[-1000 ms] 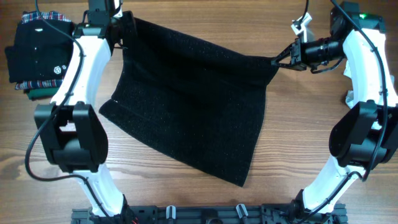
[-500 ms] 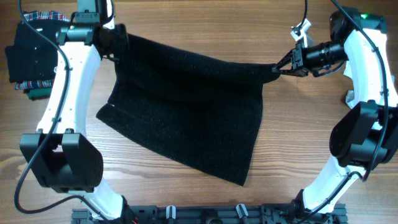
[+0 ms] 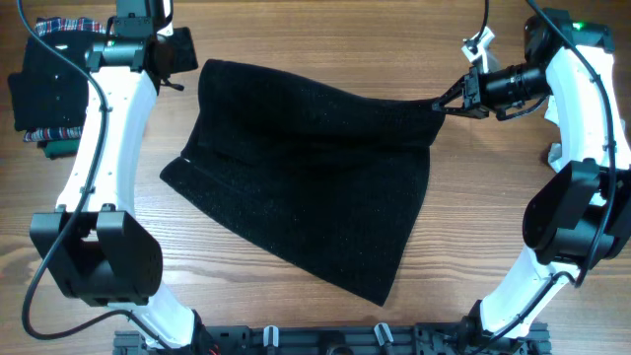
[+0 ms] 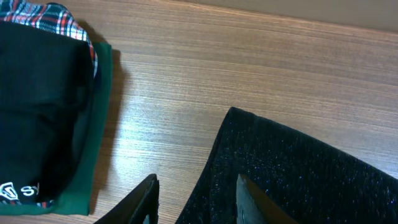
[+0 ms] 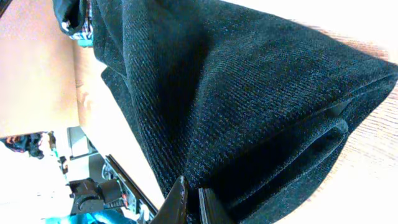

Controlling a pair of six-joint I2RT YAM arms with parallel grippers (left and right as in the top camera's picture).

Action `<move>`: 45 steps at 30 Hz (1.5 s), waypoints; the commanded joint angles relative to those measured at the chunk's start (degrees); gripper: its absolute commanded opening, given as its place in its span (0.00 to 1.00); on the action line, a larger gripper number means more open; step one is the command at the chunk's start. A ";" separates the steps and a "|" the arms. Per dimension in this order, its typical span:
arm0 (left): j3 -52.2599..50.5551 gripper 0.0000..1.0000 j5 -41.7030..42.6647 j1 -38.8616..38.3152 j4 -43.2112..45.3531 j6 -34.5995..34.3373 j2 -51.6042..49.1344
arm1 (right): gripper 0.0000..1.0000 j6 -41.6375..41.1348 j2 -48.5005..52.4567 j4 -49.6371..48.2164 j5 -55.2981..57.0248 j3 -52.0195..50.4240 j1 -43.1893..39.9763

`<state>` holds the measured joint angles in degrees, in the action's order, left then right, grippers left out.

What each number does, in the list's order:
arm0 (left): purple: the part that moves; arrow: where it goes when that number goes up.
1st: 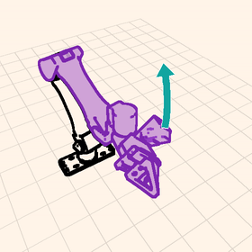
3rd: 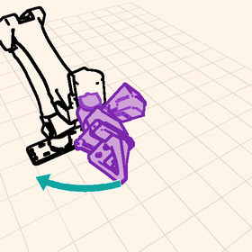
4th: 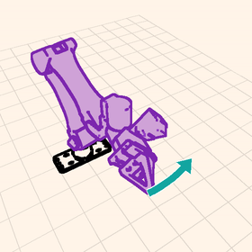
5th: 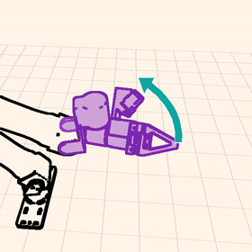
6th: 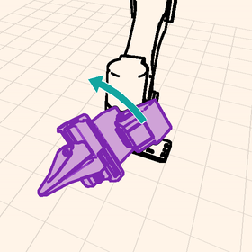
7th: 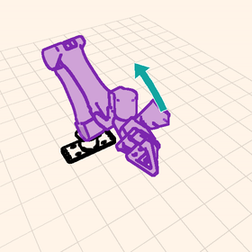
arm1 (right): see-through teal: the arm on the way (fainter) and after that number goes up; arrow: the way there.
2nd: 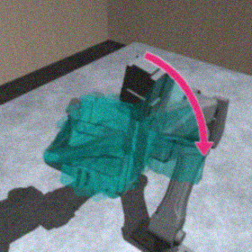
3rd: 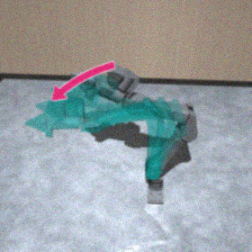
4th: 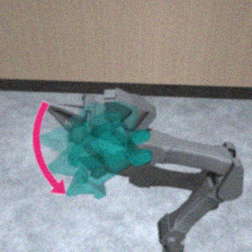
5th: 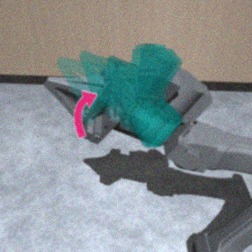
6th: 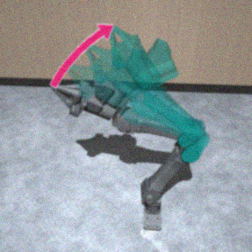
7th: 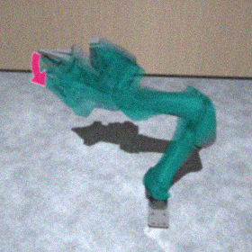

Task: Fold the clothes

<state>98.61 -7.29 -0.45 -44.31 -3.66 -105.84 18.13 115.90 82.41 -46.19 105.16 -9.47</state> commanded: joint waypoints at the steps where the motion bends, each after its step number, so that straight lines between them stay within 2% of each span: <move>1: 0.39 0.39 1.86 0.37 0.46 0.24 0.37 | 0.04 1.27 -1.18 -0.55 0.26 1.01 -0.52; 5: 0.39 0.39 13.27 0.37 0.90 0.24 -3.30 | 0.04 1.33 -1.16 -1.36 0.28 1.01 -0.52; 10: 0.39 0.39 20.44 0.90 4.22 0.17 -10.34 | 0.04 1.36 -1.16 -2.05 0.76 1.01 -0.52; 17: 0.39 0.36 21.22 4.74 5.84 -1.51 -15.45 | 0.04 1.38 -1.16 -2.47 1.40 1.01 -0.52; 25: 0.39 0.35 23.93 10.14 6.58 -1.51 -15.78 | 0.04 1.29 -1.16 -2.47 1.38 1.01 -0.52; 36: 0.39 0.32 35.39 10.32 8.46 -1.49 -16.63 | 0.04 0.98 -1.16 -2.78 1.40 1.01 -0.50; 45: 0.39 0.32 37.81 10.32 9.07 -1.49 -19.08 | 0.04 0.98 -1.16 -2.75 1.38 1.01 -0.52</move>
<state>98.61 26.85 10.02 -35.88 -5.02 -122.37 18.13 115.90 79.79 -44.93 105.14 -9.50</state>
